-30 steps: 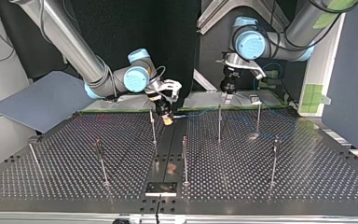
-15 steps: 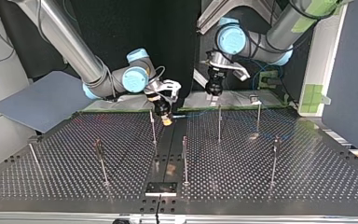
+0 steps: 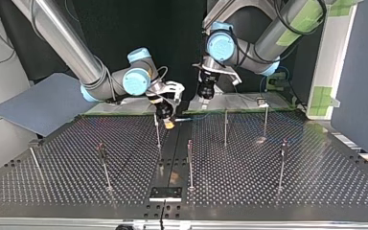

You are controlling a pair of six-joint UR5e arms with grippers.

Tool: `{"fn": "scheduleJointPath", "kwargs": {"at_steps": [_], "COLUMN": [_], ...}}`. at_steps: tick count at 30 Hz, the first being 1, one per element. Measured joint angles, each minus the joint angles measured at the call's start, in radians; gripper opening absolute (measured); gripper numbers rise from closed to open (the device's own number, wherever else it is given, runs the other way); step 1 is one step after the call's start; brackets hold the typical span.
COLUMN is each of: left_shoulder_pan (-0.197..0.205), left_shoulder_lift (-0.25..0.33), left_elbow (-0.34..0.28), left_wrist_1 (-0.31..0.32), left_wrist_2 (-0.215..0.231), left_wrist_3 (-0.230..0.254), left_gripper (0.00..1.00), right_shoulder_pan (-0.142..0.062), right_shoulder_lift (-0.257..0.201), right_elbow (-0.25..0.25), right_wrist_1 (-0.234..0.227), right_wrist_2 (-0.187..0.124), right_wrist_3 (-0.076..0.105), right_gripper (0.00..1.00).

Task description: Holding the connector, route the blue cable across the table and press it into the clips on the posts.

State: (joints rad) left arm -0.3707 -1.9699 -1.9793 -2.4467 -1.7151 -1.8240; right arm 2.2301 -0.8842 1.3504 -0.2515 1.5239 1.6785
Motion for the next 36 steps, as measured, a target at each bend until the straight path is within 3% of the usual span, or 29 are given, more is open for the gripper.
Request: {"fn": "scheduleJointPath", "kwargs": {"at_steps": [6, 12, 26, 36], "left_shoulder_pan": [0.006, 0.012, 0.017, 0.024], "left_shoulder_lift": [-0.054, -0.068, -0.092, -0.179], "left_elbow": [0.061, 0.118, 0.163, 0.259], "left_wrist_1": [-0.008, -0.017, -0.05, -0.092], "left_wrist_2": [-0.035, -0.041, 0.015, -0.056], "left_wrist_3": [0.0, -0.003, -0.013, -0.022], "left_gripper": [1.0, 1.0, 1.0, 1.0], "right_shoulder_pan": [-0.008, -0.018, -0.024, -0.024], "right_shoulder_lift": [-0.03, -0.048, -0.051, -0.051], "right_elbow": [0.027, 0.034, 0.035, 0.035], "right_wrist_1": [0.002, 0.002, 0.0, -0.001], "right_wrist_2": [0.001, 0.001, -0.001, -0.004], "right_wrist_3": [0.0, -0.001, -0.004, -0.005], "right_gripper": [0.0, 0.0, 0.0, 0.0]}}
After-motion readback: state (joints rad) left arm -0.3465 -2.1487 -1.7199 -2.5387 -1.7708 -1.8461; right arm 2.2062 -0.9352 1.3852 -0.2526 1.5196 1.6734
